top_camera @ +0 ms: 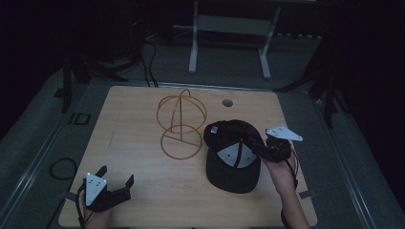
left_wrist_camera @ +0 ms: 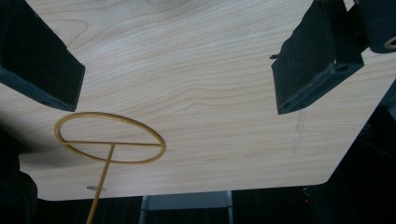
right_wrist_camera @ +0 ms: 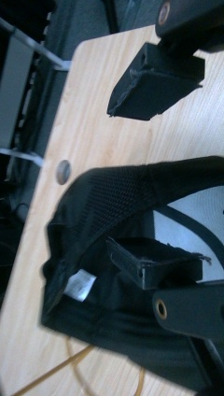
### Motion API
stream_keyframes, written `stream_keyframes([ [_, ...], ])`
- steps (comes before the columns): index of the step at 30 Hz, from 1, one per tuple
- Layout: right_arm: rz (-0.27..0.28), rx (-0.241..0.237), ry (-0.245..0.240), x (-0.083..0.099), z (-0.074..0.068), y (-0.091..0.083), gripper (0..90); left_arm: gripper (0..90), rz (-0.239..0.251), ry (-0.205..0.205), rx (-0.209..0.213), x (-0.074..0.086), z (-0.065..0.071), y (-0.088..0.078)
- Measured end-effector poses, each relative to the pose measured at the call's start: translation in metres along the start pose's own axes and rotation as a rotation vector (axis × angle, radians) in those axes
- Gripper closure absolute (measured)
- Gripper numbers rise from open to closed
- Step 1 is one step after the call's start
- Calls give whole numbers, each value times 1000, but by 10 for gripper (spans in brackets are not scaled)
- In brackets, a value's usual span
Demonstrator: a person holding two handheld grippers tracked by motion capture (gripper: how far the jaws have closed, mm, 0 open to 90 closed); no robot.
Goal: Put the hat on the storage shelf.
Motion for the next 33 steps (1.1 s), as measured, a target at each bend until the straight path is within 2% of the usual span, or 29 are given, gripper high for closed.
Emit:
stream_keyframes([
  [5,-79,11,5,6,-2,21,381,27,2,3,1,-1,0,-1],
  [10,-135,55,9,13,0,34,560,27,-1,-3,7,0,0,0],
  [15,-178,100,-2,16,1,38,884,27,-19,-4,14,1,0,1],
  [18,-168,98,32,15,2,37,890,27,-20,-6,16,1,1,1],
  [20,-143,105,45,12,2,34,891,27,-21,-8,18,1,1,1],
  [22,-110,89,59,6,1,29,891,27,-23,-7,18,2,1,1],
  [26,-55,74,75,-7,0,18,891,27,-24,-4,25,1,2,2],
  [29,-11,68,76,-20,0,6,891,27,-16,21,23,-2,1,1],
  [33,41,72,71,-37,3,-10,892,30,-11,7,27,-4,-2,-1],
])
Point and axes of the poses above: each handheld gripper's, and its own axes: y roughly forward along the jaws, x roughly out of its underside, z roughly to its right, the point moved 5 cm from there along y, roughly forward along the jaws, and after that the axes turned 1 degree about y, right-handed, at the moved point
